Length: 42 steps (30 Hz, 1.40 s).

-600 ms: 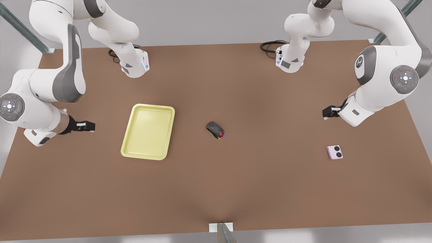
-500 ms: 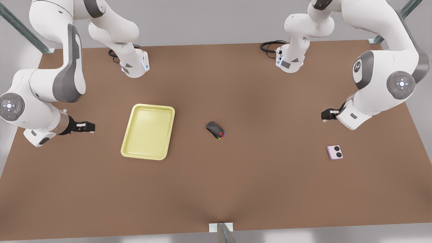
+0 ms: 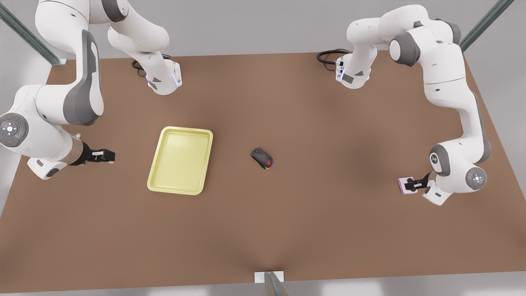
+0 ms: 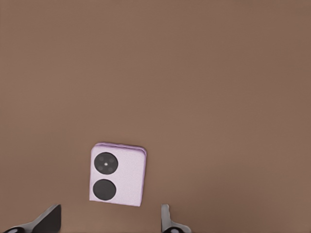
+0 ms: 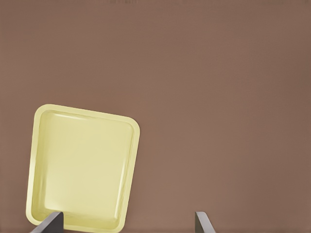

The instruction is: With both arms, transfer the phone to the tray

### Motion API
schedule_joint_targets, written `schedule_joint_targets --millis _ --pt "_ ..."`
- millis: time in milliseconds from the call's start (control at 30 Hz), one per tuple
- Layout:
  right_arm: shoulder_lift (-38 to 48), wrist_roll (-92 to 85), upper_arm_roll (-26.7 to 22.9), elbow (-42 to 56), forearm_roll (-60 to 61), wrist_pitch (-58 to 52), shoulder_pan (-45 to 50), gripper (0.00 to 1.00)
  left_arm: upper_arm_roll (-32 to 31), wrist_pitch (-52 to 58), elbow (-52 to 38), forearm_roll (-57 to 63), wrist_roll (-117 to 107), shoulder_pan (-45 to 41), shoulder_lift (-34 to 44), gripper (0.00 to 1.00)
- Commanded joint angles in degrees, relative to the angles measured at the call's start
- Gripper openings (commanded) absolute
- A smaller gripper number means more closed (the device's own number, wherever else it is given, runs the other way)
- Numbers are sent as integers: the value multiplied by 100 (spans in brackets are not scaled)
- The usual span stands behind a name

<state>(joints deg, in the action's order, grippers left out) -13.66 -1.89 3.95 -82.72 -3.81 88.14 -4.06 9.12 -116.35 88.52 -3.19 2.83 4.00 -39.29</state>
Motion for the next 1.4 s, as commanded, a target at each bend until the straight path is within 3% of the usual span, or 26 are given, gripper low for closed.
schedule_joint_targets --millis 0,233,867,900,967,1000,1367 --pt "-14 -48 0 10 4 2 -7 100 2 -837 51 -68 763 22 -61 100" --pt "-23 -57 -9 1 -14 -7 -7 100 -16 -1276 684 -77 657 22 26 100" --pt "-32 -66 -9 1 4 -25 -51 100 -25 -1382 737 -68 658 110 -369 100" --pt "-32 -74 -9 1 4 -25 -51 100 -25 -1373 737 -68 657 110 -369 96" --pt "-32 -74 -9 1 4 -25 -51 100 -34 -1364 737 -59 657 110 -369 79" --pt "-32 -74 -9 1 3 -33 -51 100 -34 -1347 737 -59 657 110 -369 78" --pt "-41 -74 -9 10 4 -25 -51 100 -69 -1391 737 -77 482 110 -448 79"
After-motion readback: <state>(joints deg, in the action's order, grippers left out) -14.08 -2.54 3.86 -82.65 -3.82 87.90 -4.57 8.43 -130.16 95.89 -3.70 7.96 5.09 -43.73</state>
